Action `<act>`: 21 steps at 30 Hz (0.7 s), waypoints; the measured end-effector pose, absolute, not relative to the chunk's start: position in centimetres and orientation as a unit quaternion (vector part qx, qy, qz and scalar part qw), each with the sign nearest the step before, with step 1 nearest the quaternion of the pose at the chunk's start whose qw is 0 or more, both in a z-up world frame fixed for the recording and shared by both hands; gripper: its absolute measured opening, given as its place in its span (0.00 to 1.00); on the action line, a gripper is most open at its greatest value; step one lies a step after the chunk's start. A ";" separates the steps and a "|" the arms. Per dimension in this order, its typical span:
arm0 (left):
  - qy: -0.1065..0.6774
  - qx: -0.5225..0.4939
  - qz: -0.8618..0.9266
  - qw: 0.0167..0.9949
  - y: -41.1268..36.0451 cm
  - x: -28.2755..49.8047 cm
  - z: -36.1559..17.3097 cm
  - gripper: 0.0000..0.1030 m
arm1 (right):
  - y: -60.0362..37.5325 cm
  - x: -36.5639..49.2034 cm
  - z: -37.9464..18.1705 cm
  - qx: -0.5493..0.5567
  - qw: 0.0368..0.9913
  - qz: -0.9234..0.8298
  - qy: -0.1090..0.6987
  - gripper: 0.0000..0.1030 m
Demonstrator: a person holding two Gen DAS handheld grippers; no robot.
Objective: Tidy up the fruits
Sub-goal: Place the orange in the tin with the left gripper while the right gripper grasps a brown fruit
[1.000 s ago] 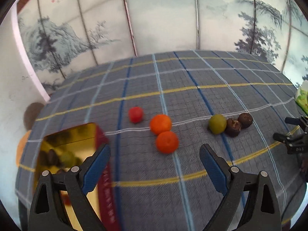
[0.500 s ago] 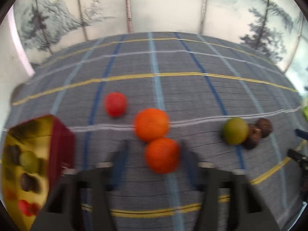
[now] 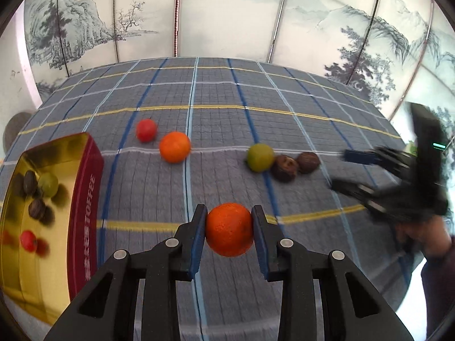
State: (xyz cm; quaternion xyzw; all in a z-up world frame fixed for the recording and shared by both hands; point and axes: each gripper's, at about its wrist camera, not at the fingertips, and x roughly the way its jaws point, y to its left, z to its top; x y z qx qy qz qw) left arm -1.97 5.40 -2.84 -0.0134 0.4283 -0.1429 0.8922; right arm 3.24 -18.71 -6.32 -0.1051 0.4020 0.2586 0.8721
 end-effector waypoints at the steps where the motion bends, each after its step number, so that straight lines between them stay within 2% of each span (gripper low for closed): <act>1: 0.428 -0.016 -0.144 0.892 5.4 -2.4 -2.6 0.32 | -18.3 4.1 -6.7 -0.119 0.865 0.261 0.411 0.46; 10: 0.414 0.002 -0.145 0.899 5.0 -4.9 -1.0 0.32 | -17.6 8.3 -8.1 -0.132 0.830 0.324 0.434 0.46; 14: 0.412 -0.008 -0.149 0.899 5.1 -5.2 -0.7 0.32 | -17.1 8.3 -8.7 -0.129 0.827 0.329 0.437 0.32; 21: 0.401 -0.036 -0.133 0.906 7.6 -6.0 0.7 0.32 | -20.3 5.1 -8.4 -0.068 0.855 0.273 0.436 0.31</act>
